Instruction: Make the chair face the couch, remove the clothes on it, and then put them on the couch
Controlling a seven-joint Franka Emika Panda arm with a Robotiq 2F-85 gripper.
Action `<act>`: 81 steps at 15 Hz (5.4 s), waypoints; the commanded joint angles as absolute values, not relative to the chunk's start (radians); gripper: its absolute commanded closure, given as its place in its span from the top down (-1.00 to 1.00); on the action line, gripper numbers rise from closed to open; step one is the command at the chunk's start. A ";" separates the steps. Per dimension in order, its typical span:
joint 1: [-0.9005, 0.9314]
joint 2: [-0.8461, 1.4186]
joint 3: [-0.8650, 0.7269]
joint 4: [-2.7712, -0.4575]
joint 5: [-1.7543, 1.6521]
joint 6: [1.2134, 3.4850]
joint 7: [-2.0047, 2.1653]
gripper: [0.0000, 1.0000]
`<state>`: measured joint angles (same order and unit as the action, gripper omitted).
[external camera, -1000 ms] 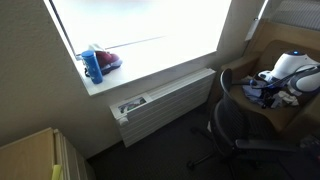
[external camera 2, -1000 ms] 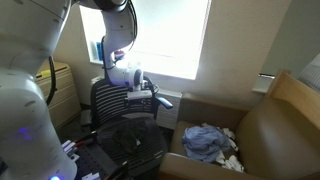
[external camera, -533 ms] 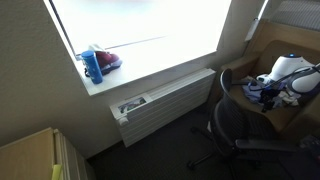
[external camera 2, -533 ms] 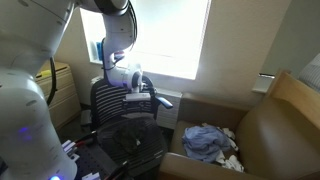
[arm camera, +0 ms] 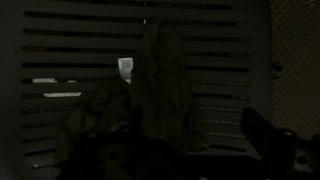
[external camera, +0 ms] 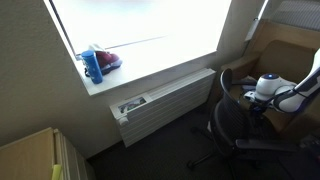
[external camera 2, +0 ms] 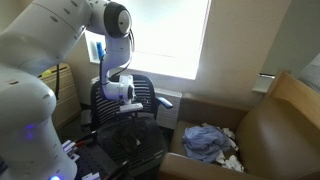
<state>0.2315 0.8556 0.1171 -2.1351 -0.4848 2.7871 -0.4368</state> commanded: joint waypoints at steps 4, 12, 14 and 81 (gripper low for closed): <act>0.403 0.941 -0.036 -2.028 -0.595 2.837 -0.297 1.00; 0.399 1.132 -0.062 -1.875 -0.560 2.959 -0.217 1.00; 0.404 1.206 -0.067 -1.820 -0.536 2.984 -0.203 1.00; 0.544 0.763 -0.988 -2.014 0.260 3.013 0.273 -0.96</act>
<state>0.7384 0.8395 -1.1800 -2.1755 0.2988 3.0583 0.2652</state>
